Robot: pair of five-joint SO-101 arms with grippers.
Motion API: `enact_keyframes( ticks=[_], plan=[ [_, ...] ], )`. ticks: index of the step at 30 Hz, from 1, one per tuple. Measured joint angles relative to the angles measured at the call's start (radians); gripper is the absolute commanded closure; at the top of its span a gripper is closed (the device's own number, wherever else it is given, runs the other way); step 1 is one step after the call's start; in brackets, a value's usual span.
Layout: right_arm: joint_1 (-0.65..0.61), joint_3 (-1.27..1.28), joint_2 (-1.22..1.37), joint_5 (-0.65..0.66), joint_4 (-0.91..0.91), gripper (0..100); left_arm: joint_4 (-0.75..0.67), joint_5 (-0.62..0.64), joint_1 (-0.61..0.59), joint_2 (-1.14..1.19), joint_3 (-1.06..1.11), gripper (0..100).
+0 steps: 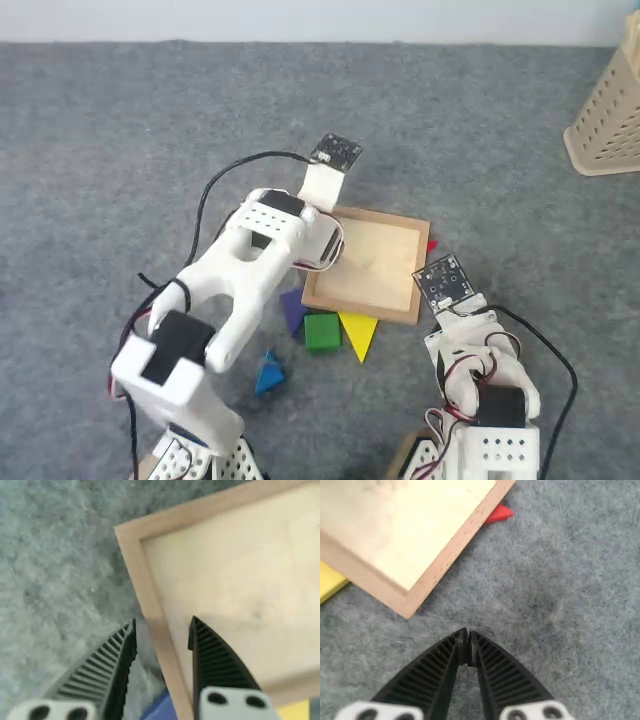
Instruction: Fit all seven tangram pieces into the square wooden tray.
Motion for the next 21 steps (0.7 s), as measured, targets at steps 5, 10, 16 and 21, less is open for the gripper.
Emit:
enact_keyframes(
  ticks=[5, 10, 16, 21],
  plan=[
    [0.0, 0.0, 0.0, 0.0, 0.0, 99.2, -0.051, 0.002, -0.006, 0.037, -0.025, 84],
    [0.0, 0.0, 0.0, 0.0, 0.0, 99.2, -0.063, 0.003, -0.003, 0.04, -0.031, 93],
    [0.0, 0.0, 0.0, 0.0, 0.0, 99.2, -0.098, 0.002, -0.006, 0.054, -0.038, 99],
    [0.0, 0.0, 0.0, 0.0, 0.0, 99.2, -0.176, 0.097, -0.025, 0.055, -0.038, 99]
  ],
)
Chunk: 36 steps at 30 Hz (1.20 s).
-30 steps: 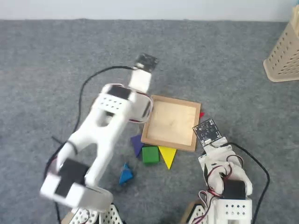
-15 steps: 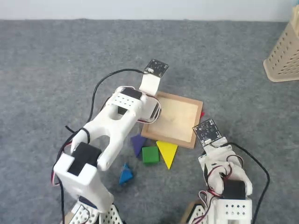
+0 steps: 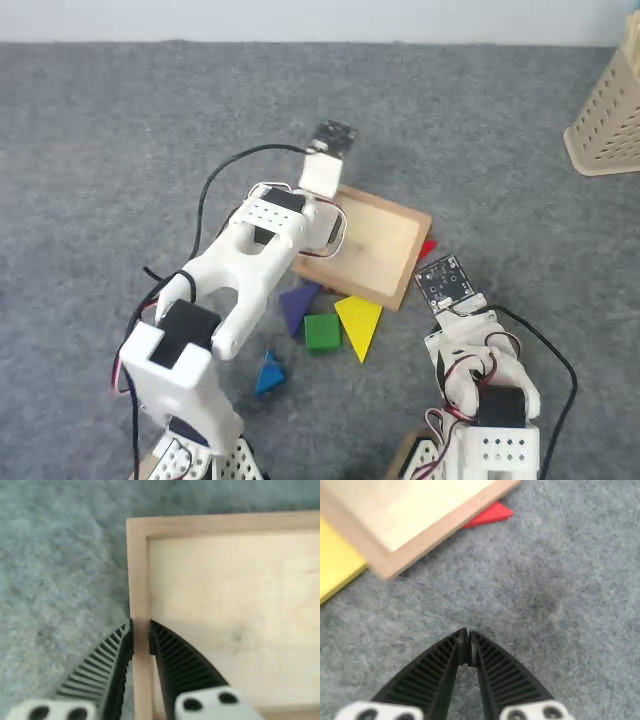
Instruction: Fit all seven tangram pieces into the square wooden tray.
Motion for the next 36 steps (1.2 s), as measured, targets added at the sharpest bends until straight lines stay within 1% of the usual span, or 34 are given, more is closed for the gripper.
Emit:
enact_keyframes(
  ticks=[4, 7, 11, 14, 20, 23, 26, 28, 30, 32, 36],
  plan=[
    [0.0, 0.0, 0.0, 0.0, 0.0, 99.2, -0.052, 0.081, -0.068, 0.002, 0.002, 99],
    [0.0, 0.0, 0.0, 0.0, 0.0, 99.2, -0.071, 0.15, -0.147, 0.002, 0.002, 99],
    [0.0, 0.0, 0.0, 0.0, 0.0, 99.2, -0.107, 0.176, -0.222, 0.002, 0.002, 99],
    [0.0, 0.0, 0.0, 0.0, 0.0, 99.2, -0.135, 0.181, -0.241, 0.002, 0.002, 99],
    [0.0, 0.0, 0.0, 0.0, 0.0, 99.2, -0.161, 0.186, -0.238, 0.034, -0.012, 99],
    [0.0, 0.0, 0.0, 0.0, 0.0, 99.2, -0.161, 0.137, -0.218, 0.095, -0.08, 99],
    [0.0, 0.0, 0.0, 0.0, 0.0, 99.2, -0.101, 0.061, -0.187, 0.181, -0.176, 98],
    [0.0, 0.0, 0.0, 0.0, 0.0, 99.2, -0.031, 0.021, -0.18, 0.229, -0.261, 95],
    [0.0, 0.0, 0.0, 0.0, 0.0, 99.2, 0.034, 0.011, -0.173, 0.267, -0.331, 91],
    [0.0, 0.0, 0.0, 0.0, 0.0, 99.2, 0.077, 0.009, -0.172, 0.285, -0.376, 90],
    [0.0, 0.0, 0.0, 0.0, 0.0, 99.2, 0.091, 0.009, -0.17, 0.29, -0.399, 89]
  ],
)
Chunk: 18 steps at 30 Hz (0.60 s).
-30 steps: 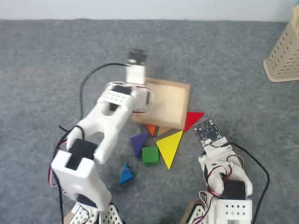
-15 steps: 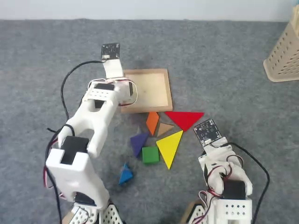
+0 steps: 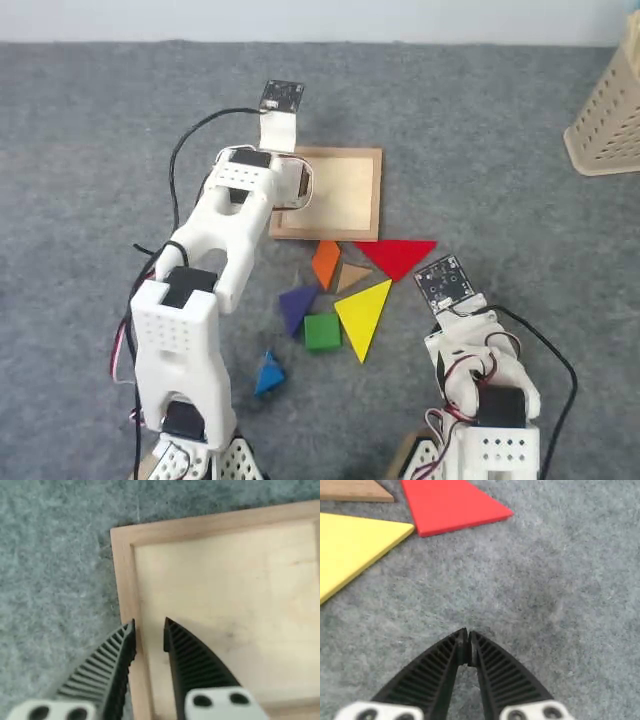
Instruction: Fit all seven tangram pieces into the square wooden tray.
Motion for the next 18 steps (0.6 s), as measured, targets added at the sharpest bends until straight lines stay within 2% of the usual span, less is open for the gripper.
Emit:
enact_keyframes(
  ticks=[6, 9, 13, 18],
  plan=[
    [0.0, 0.0, 0.0, 0.0, 0.0, 99.2, 0.0, 0.0, 0.009, -0.011, 0.002, 90],
    [0.0, 0.0, 0.0, 0.0, 0.0, 99.2, 0.0, 0.0, 0.009, -0.094, 0.035, 90],
    [0.0, 0.0, 0.0, 0.0, 0.0, 99.2, 0.0, -0.003, 0.025, -0.269, 0.17, 90],
    [0.0, 0.0, 0.0, 0.0, 0.0, 99.2, 0.012, -0.069, 0.078, -0.462, 0.358, 90]
  ],
)
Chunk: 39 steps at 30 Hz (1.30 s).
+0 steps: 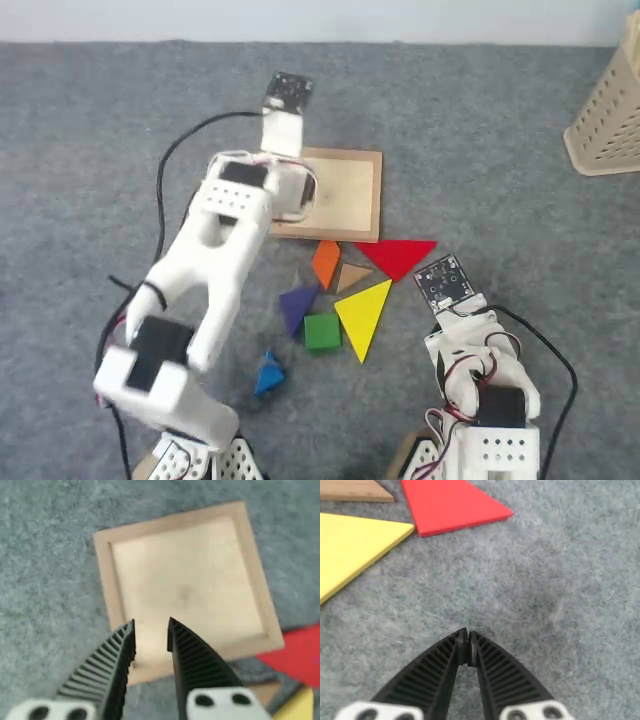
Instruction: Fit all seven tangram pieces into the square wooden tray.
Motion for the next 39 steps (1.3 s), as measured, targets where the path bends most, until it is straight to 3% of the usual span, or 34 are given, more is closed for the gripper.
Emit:
enact_keyframes(
  ticks=[10, 18, 25, 39],
  plan=[
    [0.0, 0.0, 0.0, 0.0, 0.0, 99.2, 0.069, -0.068, 0.153, -0.061, 0.198, 89],
    [0.0, 0.0, 0.0, 0.0, 0.0, 99.2, 0.014, -0.069, 0.166, -0.061, 0.275, 89],
    [0.0, 0.0, 0.0, 0.0, 0.0, 99.2, -0.018, -0.072, 0.166, -0.061, 0.278, 79],
    [0.0, 0.0, 0.0, 0.0, 0.0, 99.2, -0.031, -0.075, 0.167, 0.041, 0.219, 79]
  ],
)
